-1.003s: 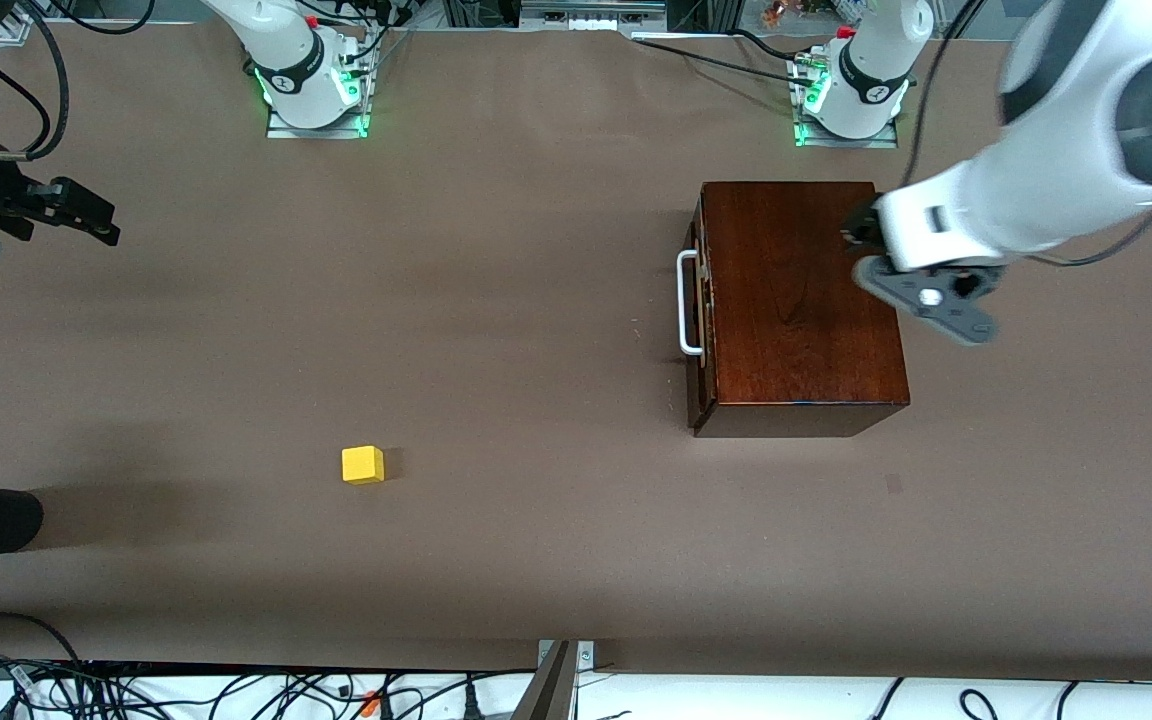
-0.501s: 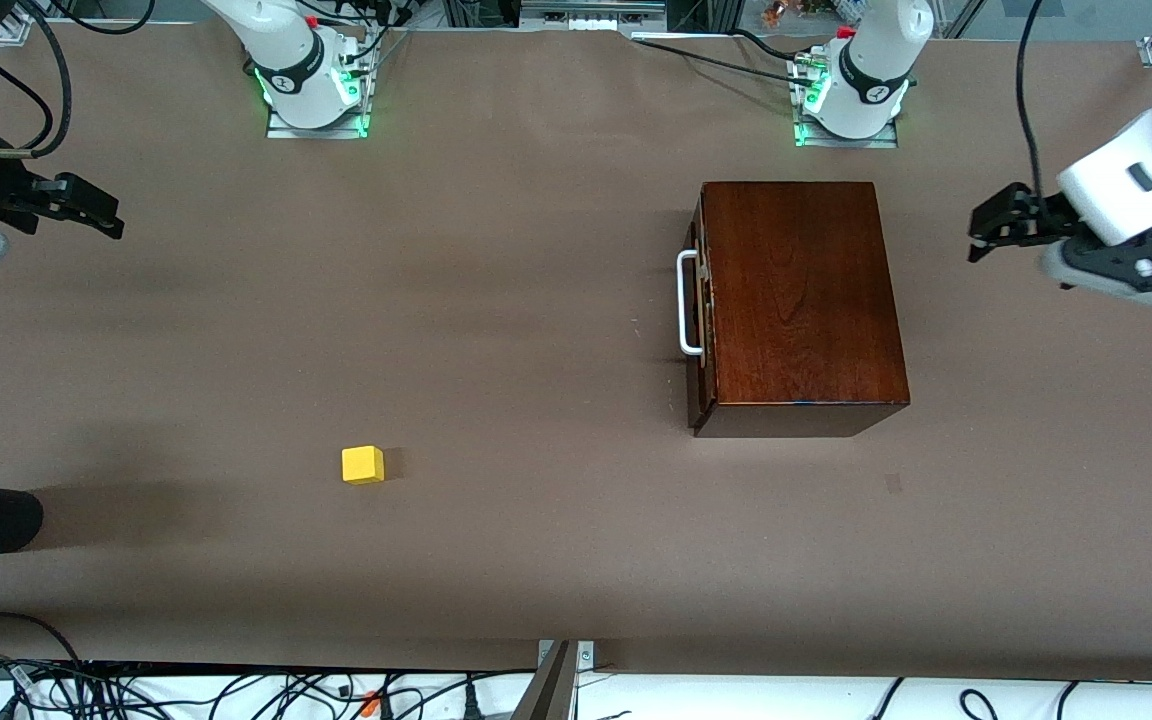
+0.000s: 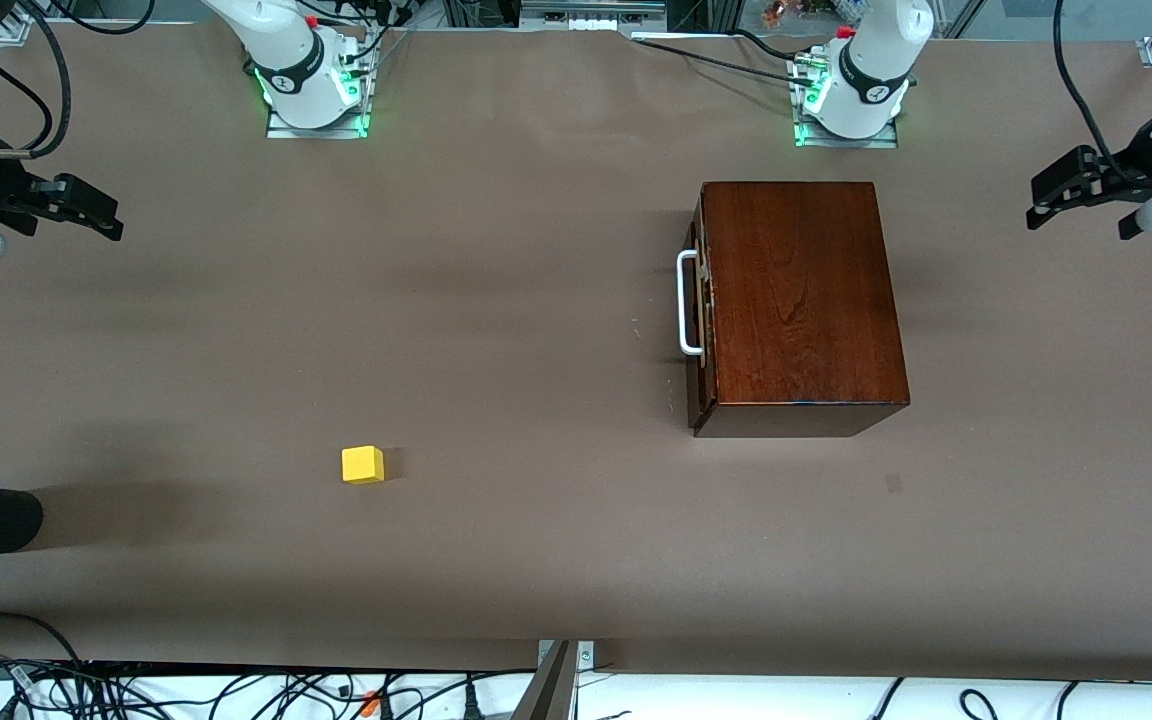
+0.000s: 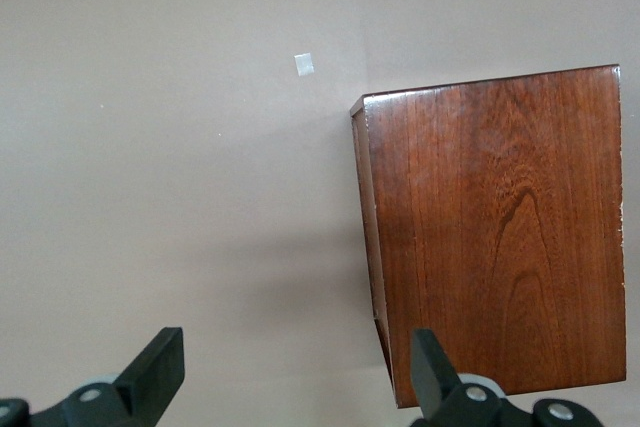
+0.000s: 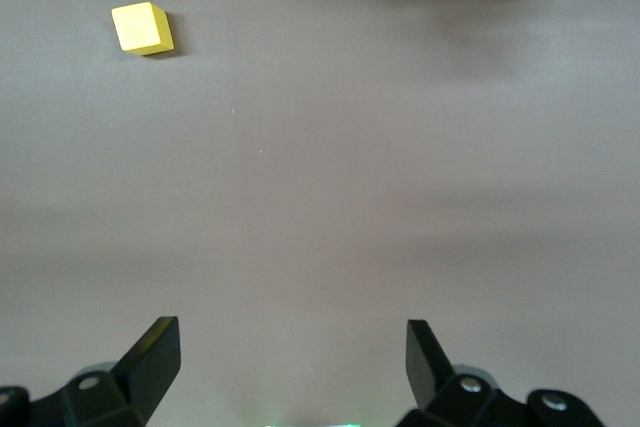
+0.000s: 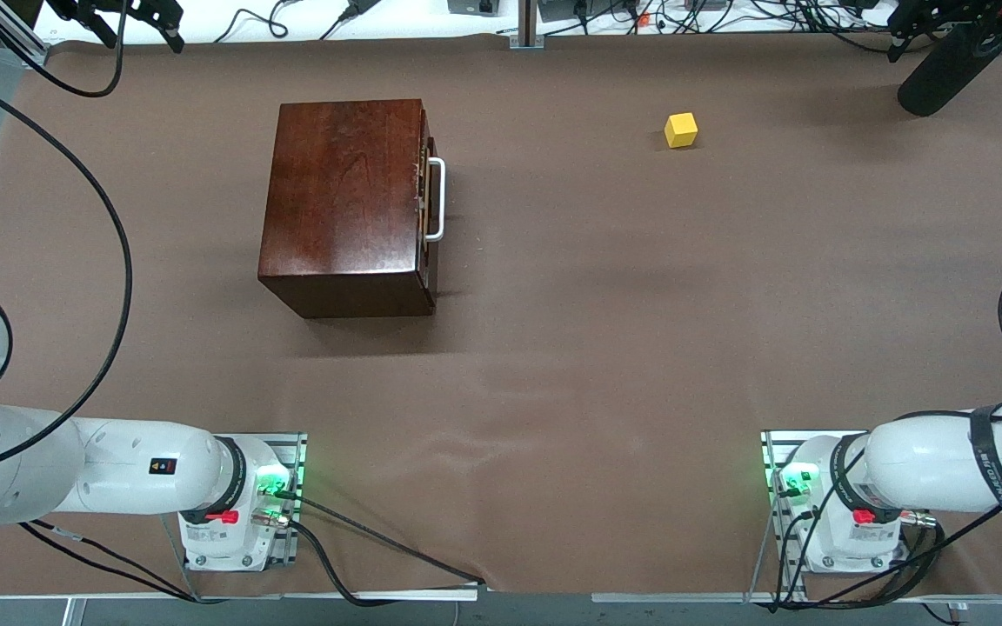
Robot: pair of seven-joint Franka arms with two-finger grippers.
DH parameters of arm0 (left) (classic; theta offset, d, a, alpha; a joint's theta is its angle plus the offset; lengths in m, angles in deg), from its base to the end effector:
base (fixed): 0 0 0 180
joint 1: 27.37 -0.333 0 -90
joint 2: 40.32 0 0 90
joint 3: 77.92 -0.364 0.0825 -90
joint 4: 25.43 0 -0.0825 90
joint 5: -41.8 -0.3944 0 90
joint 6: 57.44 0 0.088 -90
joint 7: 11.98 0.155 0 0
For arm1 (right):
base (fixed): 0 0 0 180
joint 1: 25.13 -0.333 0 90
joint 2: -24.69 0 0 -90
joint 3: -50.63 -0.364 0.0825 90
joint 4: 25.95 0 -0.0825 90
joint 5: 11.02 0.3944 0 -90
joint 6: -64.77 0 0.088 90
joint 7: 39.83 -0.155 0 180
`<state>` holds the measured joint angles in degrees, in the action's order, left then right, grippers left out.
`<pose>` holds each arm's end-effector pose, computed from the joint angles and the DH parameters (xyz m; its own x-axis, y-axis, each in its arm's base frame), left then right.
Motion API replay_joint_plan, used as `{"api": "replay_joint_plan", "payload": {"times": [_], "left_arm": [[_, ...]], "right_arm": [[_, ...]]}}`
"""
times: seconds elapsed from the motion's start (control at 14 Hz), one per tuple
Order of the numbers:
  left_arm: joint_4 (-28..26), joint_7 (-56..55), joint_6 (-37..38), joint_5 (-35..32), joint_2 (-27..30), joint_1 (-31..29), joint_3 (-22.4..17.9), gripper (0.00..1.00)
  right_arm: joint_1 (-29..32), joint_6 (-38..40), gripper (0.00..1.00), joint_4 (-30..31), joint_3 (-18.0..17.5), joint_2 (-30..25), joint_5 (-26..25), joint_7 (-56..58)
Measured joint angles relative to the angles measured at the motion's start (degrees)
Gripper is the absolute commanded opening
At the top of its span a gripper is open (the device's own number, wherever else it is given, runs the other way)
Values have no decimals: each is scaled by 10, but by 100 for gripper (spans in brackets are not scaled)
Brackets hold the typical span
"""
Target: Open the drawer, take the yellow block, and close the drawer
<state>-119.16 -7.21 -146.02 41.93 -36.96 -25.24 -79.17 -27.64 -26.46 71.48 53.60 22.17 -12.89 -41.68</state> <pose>0.5390 -0.0083 0.6235 0.9947 -0.0986 -0.0308 -0.0984 -0.9951 0.0061 0.5443 -0.0099 0.5884 0.9972 -0.0394 -0.0632 -0.0374 -0.9988 0.0323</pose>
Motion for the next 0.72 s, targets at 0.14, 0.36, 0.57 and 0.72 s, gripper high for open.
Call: {"api": "replay_joint_plan", "payload": {"times": [0.14, 0.36, 0.57, 0.72], "left_arm": [[0, -2, -5, 0, -5, 3, 5, 100], [6, -7, -9, 0, -14, 5, 8, 100], [7, -9, -9, 0, -16, 5, 7, 100], [8, -10, -9, 0, -16, 5, 7, 100]], "right_arm": [[0, 0, 100, 0, 0, 0, 0, 0], [0, -1, 100, 0, 0, 0, 0, 0], [0, -3, 100, 0, 0, 0, 0, 0], [0, -3, 100, 0, 0, 0, 0, 0]]}}
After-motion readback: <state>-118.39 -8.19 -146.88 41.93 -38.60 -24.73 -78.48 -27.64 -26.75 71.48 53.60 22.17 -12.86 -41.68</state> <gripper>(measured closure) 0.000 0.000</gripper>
